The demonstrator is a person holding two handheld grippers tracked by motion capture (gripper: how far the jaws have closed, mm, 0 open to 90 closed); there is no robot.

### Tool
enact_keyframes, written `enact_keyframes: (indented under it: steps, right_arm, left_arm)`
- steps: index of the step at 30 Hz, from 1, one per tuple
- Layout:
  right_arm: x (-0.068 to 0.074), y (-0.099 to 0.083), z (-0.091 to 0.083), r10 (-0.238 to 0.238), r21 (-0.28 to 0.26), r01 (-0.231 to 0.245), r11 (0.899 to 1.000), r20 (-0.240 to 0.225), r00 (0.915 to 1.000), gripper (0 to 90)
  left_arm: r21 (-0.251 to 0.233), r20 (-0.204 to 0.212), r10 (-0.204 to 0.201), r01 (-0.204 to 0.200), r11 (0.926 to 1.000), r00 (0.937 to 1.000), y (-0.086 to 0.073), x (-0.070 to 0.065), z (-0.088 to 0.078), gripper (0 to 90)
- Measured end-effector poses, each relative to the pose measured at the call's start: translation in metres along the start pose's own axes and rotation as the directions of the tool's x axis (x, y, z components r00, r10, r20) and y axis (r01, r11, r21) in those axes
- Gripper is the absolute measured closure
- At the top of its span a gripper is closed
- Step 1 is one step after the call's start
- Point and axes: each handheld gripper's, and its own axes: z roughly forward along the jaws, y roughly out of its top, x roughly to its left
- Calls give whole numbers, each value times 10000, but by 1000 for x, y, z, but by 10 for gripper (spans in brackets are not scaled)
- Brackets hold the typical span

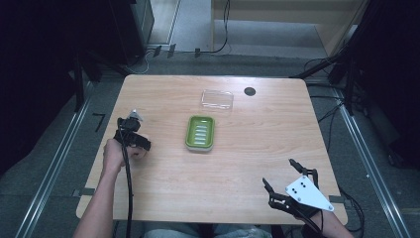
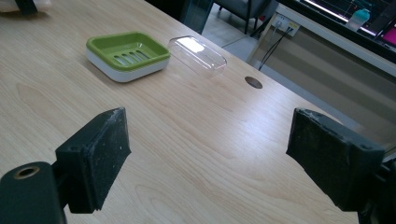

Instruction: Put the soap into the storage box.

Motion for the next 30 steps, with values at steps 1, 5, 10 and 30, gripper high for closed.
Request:
enact_keyframes:
  steps: [1, 5, 10, 30]
  right_arm:
    - [0, 0, 0, 16, 16, -16, 10000, 25, 10000, 131]
    - [-1, -1, -1, 115, 40, -115, 9999, 77, 9999, 131]
    - [-1, -1, -1, 121, 37, -122, 9999, 76, 9999, 131]
    - [-1, -2, -3, 79, 105, -80, 9999, 56, 10000, 130]
  left_arm:
    - [-12, 35, 26, -26, 10000, 10000, 1, -1, 0, 338]
    - [-49, 62, 143, -143, 9999, 9999, 2, -5, 1, 338]
    - [-16, 115, 322, -322, 9995, 9994, 4, -8, 1, 338]
    - [-169, 551, 779, -771, 9969, 9954, 17, -22, -5, 338]
